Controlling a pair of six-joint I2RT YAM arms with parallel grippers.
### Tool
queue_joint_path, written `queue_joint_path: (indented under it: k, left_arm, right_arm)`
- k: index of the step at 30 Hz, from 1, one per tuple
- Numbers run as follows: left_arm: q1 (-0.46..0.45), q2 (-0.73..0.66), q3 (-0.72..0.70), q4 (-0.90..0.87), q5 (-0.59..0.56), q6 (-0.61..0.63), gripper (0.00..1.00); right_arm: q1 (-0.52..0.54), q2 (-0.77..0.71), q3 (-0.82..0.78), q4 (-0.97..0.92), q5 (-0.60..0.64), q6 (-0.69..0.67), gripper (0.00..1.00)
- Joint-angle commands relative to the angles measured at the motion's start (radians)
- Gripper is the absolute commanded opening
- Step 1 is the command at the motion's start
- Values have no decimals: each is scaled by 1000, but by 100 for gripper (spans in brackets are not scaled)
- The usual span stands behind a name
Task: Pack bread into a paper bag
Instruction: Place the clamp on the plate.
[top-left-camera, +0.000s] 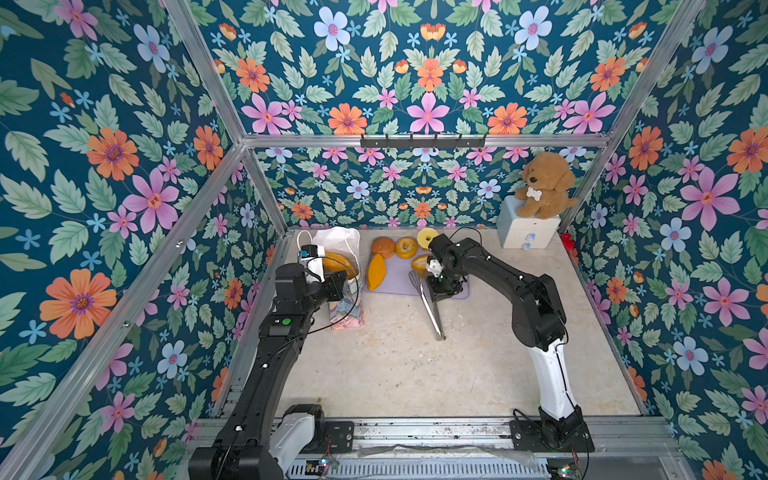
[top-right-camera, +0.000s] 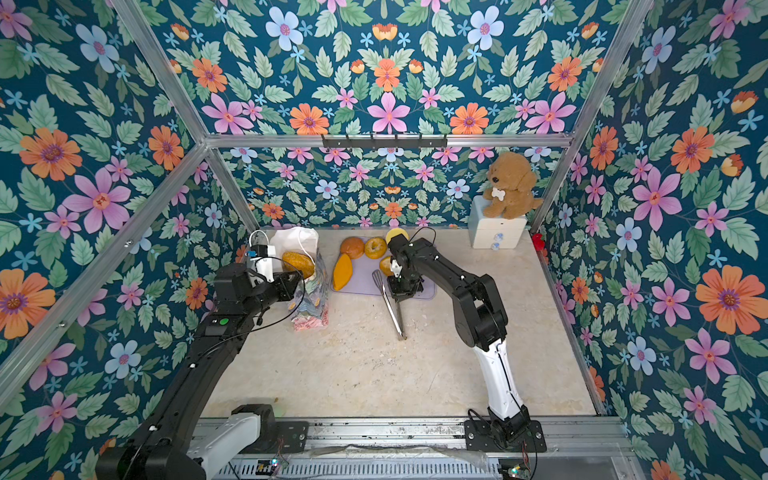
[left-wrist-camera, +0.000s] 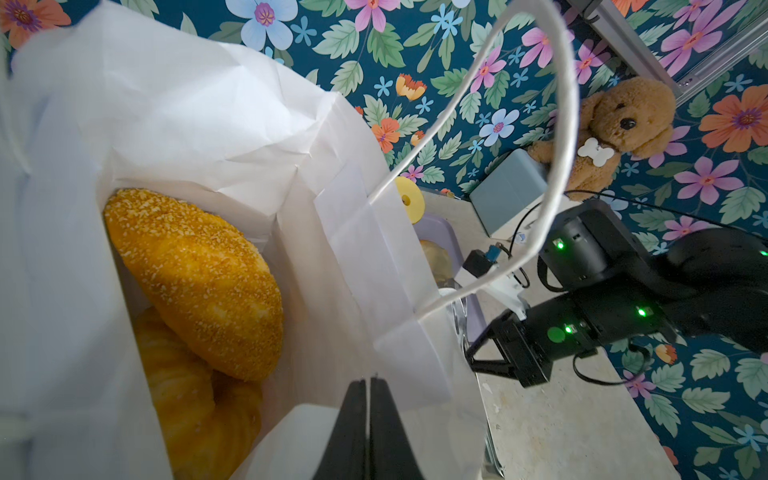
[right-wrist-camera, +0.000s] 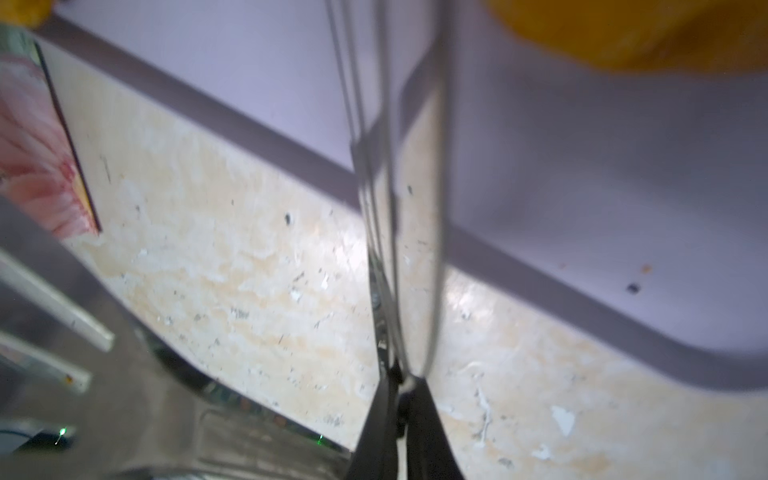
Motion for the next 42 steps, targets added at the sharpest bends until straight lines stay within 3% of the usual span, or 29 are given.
queue_joint_path:
  k: [1, 6, 14, 20, 30, 42]
  left_arm:
    - [1, 12, 2, -58, -21, 14, 11]
    - [0, 34, 2, -51, -18, 14, 11]
    - [1, 64, 8, -38, -9, 1, 10]
    - [1, 66, 10, -36, -11, 0, 10]
    - [0, 62, 22, -44, -17, 3, 11]
    - [0, 54, 48, -56, -26, 12, 11]
  right_arm:
    - [-46, 60, 101, -93, 81, -22, 9]
    - [-104, 145, 197, -126, 121, -31, 9]
    - [-119, 209, 290, -172, 146, -53, 23]
    - [-90, 112, 180, -110, 126, -52, 25]
    - [-54, 52, 152, -111, 112, -46, 47]
    - [-42, -33, 63, -65, 97, -40, 53]
